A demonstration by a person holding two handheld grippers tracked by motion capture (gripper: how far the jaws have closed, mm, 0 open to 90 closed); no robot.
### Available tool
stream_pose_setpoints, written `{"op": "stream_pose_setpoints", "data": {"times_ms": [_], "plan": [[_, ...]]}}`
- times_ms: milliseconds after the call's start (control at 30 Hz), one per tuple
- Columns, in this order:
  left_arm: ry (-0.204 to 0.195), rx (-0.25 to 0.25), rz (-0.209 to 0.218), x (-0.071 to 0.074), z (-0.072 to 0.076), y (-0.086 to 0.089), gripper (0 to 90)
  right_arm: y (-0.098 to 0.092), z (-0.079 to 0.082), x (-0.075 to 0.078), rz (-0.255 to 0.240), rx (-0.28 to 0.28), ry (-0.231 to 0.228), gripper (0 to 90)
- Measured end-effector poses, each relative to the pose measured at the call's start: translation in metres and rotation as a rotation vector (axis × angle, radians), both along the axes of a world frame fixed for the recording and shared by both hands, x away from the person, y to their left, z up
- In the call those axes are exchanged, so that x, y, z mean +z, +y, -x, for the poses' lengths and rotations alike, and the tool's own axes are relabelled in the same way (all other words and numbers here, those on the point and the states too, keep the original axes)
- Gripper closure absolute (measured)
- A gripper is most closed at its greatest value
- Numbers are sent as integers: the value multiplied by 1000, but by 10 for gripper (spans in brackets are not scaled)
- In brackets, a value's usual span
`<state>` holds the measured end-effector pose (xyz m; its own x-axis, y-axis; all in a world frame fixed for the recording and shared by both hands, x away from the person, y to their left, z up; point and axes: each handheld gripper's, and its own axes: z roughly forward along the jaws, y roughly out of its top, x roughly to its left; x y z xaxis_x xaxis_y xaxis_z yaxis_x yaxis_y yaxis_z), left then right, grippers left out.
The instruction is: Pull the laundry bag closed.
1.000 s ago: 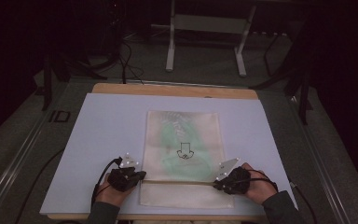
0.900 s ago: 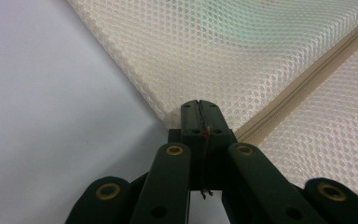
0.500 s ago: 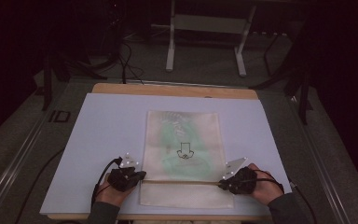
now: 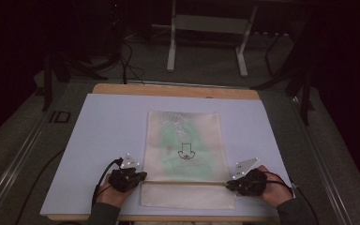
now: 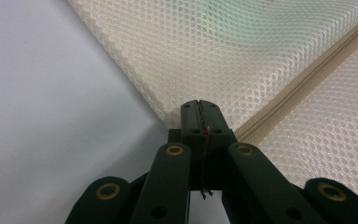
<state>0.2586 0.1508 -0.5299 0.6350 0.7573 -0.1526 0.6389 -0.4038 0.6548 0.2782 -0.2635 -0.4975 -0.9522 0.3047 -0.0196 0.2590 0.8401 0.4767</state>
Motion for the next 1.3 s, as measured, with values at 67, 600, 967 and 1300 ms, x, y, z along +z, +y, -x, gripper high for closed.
{"op": "stream_pose_setpoints", "data": {"times_ms": [67,600,967,1300], "plan": [[-1,0,0,0,0,0,895,-1,0,-1,-6,-1,3,823],[-6,0,12,-1,0,1,892,-1,0,-2,-22,-33,-4,767],[-26,-15,-2,-1,2,0,875,-6,-1,1,-47,-82,-16,728],[-42,-12,-12,0,3,-1,870,-11,-2,3,-79,-115,-29,712]]}}
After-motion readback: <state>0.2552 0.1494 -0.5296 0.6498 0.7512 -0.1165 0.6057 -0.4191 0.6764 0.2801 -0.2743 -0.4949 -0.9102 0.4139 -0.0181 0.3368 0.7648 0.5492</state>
